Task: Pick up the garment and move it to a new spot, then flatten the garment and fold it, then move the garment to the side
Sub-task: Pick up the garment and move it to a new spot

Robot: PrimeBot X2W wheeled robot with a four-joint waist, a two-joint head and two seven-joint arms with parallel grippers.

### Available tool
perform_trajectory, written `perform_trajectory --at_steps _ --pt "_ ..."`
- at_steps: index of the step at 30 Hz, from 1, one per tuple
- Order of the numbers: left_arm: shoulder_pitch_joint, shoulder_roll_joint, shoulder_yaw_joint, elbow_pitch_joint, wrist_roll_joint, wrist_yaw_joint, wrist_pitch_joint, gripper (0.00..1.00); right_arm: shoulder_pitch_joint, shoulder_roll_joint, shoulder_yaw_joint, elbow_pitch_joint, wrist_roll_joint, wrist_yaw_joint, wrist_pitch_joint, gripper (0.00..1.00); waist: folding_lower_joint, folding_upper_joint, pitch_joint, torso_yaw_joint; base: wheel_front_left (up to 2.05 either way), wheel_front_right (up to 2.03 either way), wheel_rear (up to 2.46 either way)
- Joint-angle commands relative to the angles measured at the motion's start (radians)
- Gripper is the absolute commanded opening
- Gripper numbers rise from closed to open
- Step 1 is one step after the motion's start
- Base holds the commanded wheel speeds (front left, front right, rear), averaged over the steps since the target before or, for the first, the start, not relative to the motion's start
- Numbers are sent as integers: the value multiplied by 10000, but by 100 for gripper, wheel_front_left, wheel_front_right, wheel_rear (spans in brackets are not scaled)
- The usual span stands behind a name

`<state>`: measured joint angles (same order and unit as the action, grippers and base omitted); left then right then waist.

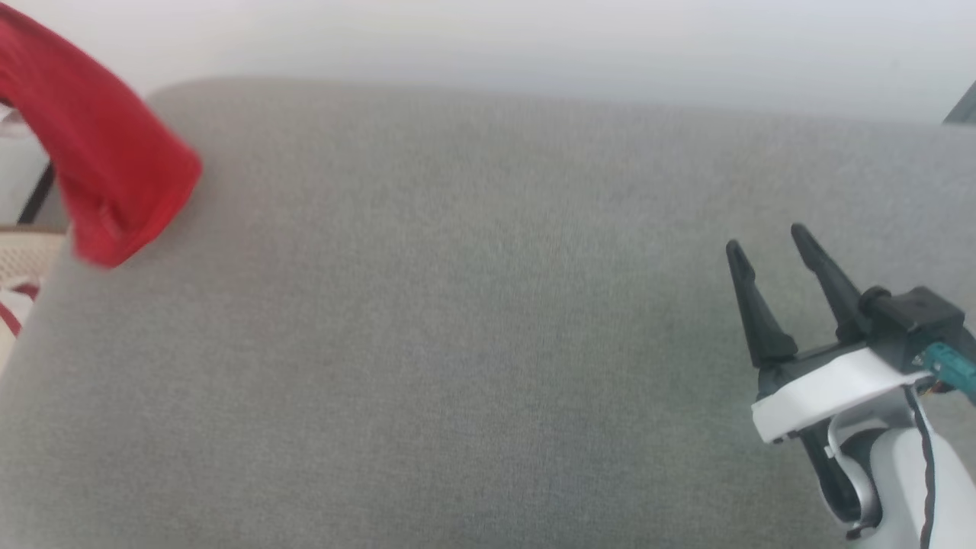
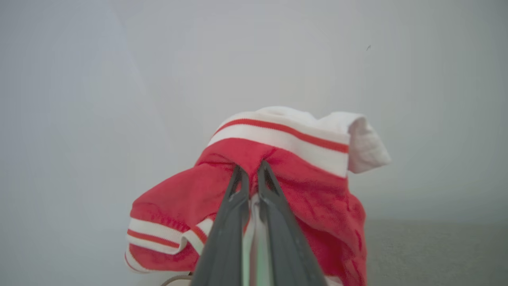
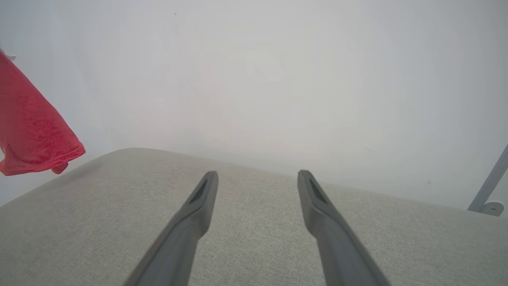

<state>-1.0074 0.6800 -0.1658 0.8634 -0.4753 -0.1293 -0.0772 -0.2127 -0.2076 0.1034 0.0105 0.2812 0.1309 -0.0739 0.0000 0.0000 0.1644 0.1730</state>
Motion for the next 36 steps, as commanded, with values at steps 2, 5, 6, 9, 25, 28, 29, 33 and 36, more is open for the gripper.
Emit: perform_trajectory --at_steps 2,5,6,9,25,28,29,33,36 --pt "261 181 -145 -696 -143 -8 278 0 214 113 2 133 80 -3 -160 100 0 0 -716 10 0 0 0" --pt "556 374 -283 -1729 -291 -9 783 0 360 216 -46 217 110 -3 -252 100 0 0 -1022 -33 0 0 0" --pt "680 411 -281 -2123 -358 -6 967 0 402 249 -61 235 120 -3 -270 100 0 0 -1106 -61 0 0 0" --pt "1189 541 -274 -3365 -549 136 1561 0 496 331 -161 301 129 -3 -345 100 0 0 -1287 -192 0 0 0" --pt "3960 797 -187 -9571 -1256 1568 4046 0 638 324 -1213 533 -178 -3 -641 100 0 0 -1221 -1846 0 0 0" --pt "4081 687 -423 -10437 -1203 1748 4408 0 651 363 -1462 633 -286 -3 -727 100 0 0 -1123 -2253 0 0 0" --pt "4090 633 -504 -10681 -1195 1803 4508 0 660 388 -1535 662 -298 -3 -772 100 0 0 -1084 -2387 0 0 0" --pt "3984 407 -939 -11532 -1122 1910 4927 0 646 488 -1767 796 -396 -3 -908 100 0 0 -896 -2901 0 0 0" --pt "3881 211 -1295 -12017 -1073 1971 5210 0 632 554 -1901 910 -374 -3 -1037 100 0 0 -704 -3218 0 0 0"
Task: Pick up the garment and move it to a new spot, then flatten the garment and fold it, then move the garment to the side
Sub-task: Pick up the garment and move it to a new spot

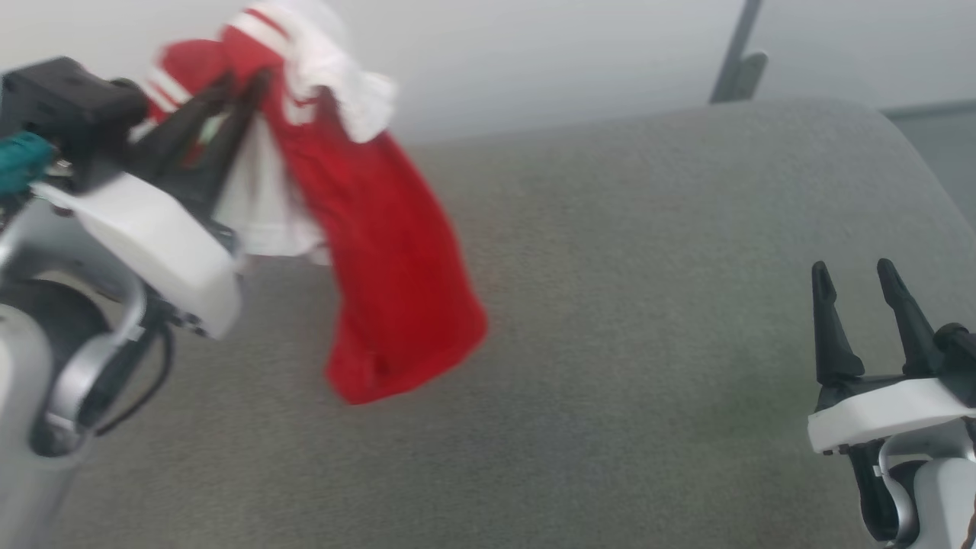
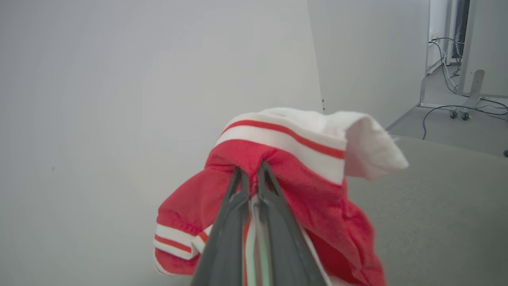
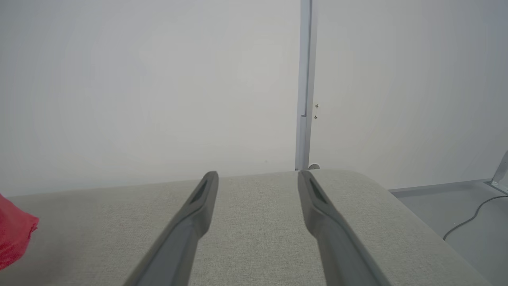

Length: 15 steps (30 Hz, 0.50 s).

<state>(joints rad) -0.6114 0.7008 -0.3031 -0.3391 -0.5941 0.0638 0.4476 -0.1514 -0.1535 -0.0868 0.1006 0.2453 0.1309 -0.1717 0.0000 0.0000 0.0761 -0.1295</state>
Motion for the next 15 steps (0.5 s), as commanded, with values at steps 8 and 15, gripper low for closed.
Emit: perform_trajectory --at_steps 8,15 --pt "391 -557 -982 -63 244 116 347 0 -97 356 -74 322 78 -1 -433 100 0 0 784 -709 0 0 0" --pt "1296 -1105 -2001 1174 392 37 107 0 -304 580 101 694 120 -3 -705 100 0 0 1254 -915 0 0 0"
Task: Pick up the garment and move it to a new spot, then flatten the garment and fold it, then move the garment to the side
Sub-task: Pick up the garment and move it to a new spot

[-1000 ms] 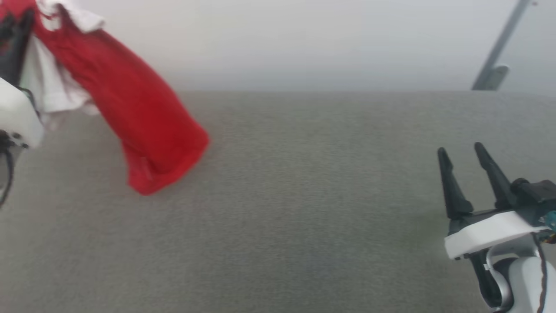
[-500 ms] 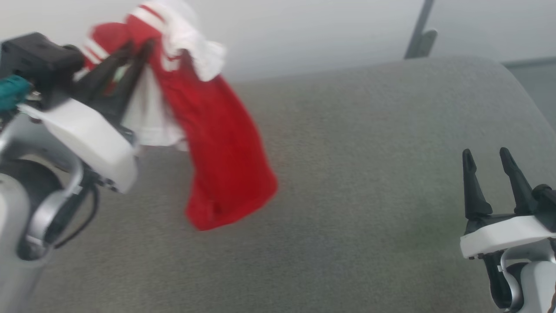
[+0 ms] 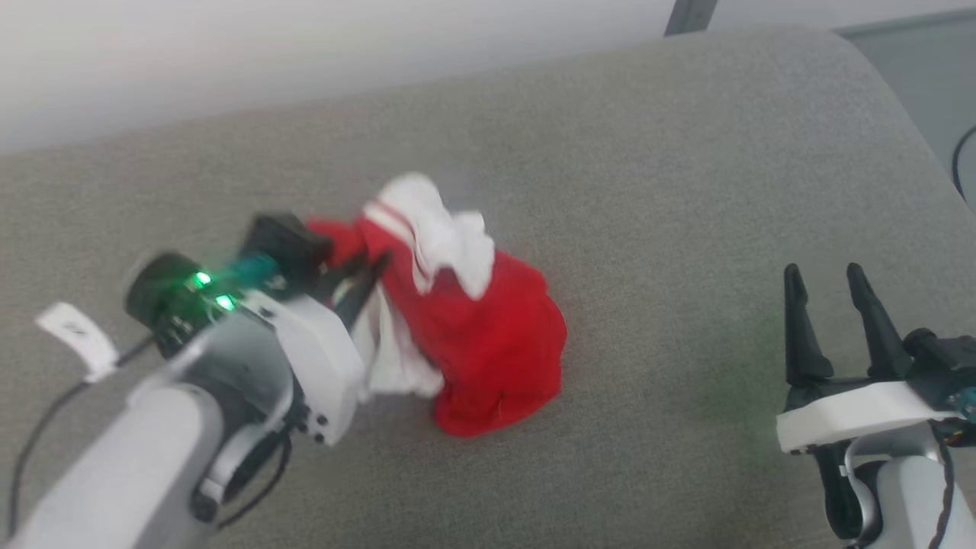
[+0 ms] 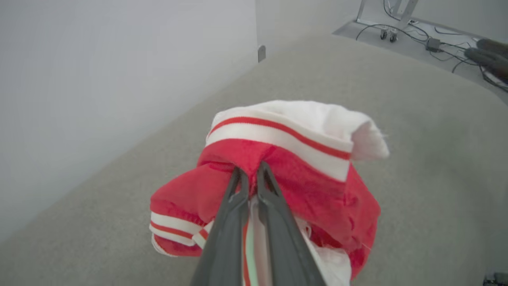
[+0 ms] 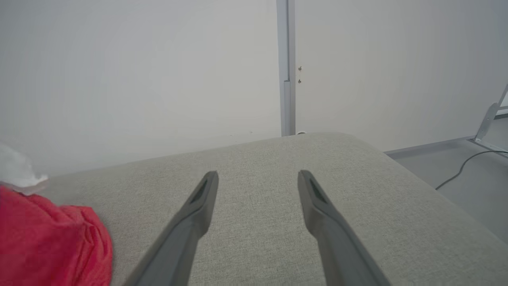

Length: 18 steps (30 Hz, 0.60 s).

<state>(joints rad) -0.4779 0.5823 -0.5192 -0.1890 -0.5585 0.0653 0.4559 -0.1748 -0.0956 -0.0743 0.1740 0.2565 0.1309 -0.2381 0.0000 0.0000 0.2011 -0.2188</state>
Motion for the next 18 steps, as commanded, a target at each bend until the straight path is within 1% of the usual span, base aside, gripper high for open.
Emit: perform_trajectory --at_steps 1,6,11,16,18 --pt "123 -52 -93 314 92 -84 -119 0 -161 38 19 83 36 -3 -97 100 0 0 84 -39 0 0 0" --pt "251 -510 -505 2189 -59 -431 -509 0 -329 127 149 325 74 -1 -188 100 0 0 216 -69 0 0 0" --pt "31 -961 -828 3807 -150 -791 -802 0 -448 138 294 508 124 -3 -236 100 0 0 282 -51 0 0 0" --pt "-221 -1278 -1021 4977 -188 -1087 -1024 0 -562 87 405 628 139 -3 -263 100 0 0 277 1 0 0 0" --pt "-279 -1337 -1052 5149 -170 -1141 -1065 0 -562 70 423 651 139 -3 -268 100 0 0 261 30 0 0 0"
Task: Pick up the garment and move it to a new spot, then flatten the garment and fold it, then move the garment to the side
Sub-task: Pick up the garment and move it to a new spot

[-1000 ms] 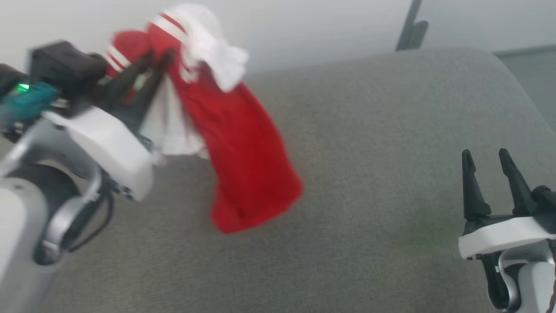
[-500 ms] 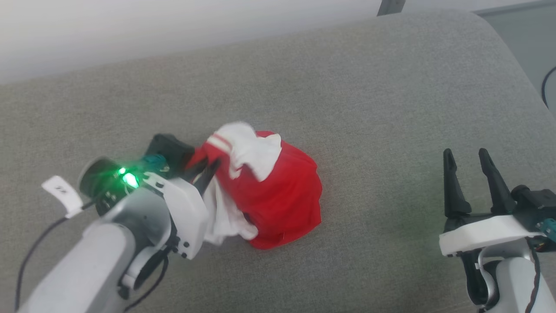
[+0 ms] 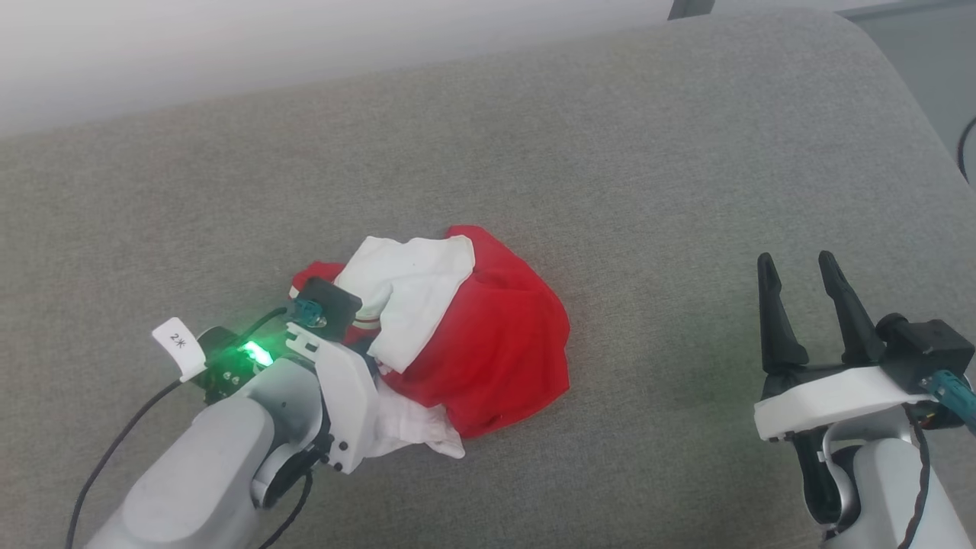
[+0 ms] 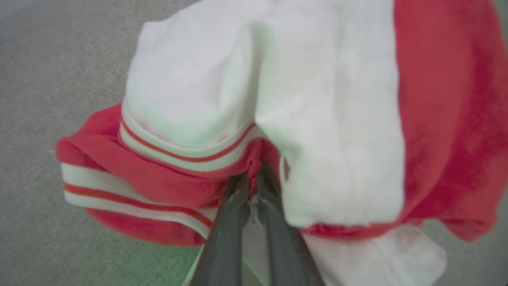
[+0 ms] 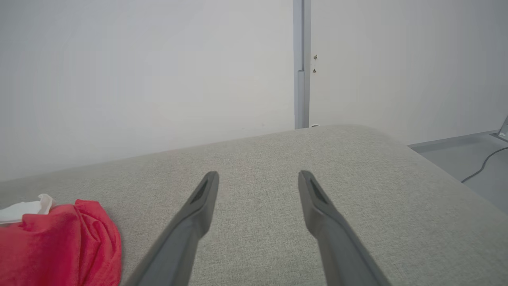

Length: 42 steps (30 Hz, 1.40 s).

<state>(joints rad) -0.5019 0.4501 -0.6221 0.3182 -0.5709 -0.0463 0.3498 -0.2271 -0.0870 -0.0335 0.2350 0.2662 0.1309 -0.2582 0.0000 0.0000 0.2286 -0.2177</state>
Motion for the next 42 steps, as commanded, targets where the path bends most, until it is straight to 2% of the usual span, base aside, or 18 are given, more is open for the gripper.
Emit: perform_trajectory --at_steps 1,2,3,4,5,6,8,15,19,32,38,42 --pt "-86 -79 -47 231 -73 -62 -68 0 -48 -24 18 58 36 -3 -70 100 0 0 -34 45 0 0 0" --pt "-141 -110 -66 372 -98 -119 -105 0 -64 -33 34 73 28 -3 -73 100 0 0 -59 65 0 0 0" --pt "-204 -128 -93 455 -86 -187 -204 8 -83 -42 47 90 18 -3 -69 100 0 0 -93 87 0 0 0" --pt "-260 -185 -124 519 -107 -245 -281 28 -77 -61 42 105 12 -3 -71 100 0 0 -144 129 0 0 0" --pt "-307 -212 -144 581 -135 -301 -358 42 -64 -72 38 117 4 -3 -72 100 0 0 -198 168 0 0 0" --pt "-358 -211 -160 598 -111 -343 -419 51 -40 -93 43 133 -4 -3 -74 100 0 0 -263 210 0 0 0" --pt "-381 -234 -165 610 -174 -399 -563 100 28 -146 57 158 -11 -1 -73 100 0 0 -411 303 0 0 0" --pt "-165 -43 48 240 -197 -419 -1223 100 261 -318 157 215 17 -3 -76 100 0 0 -1038 744 0 0 0" --pt "160 212 312 -75 -187 -418 -2126 100 405 -420 199 243 44 -3 -78 100 0 0 -1406 1032 0 0 0" --pt "2219 1036 1846 -282 -484 501 -5461 100 1014 -625 196 417 121 -2 -81 100 0 0 -2449 1988 0 0 0" --pt "3219 1082 2601 -555 -669 937 -6042 100 1269 -693 29 358 43 -3 -83 100 0 0 -2659 2397 0 0 0" --pt "3865 1098 3274 -746 -780 992 -6150 100 1414 -692 -46 263 -11 -3 -83 100 0 0 -2757 2564 0 0 0"
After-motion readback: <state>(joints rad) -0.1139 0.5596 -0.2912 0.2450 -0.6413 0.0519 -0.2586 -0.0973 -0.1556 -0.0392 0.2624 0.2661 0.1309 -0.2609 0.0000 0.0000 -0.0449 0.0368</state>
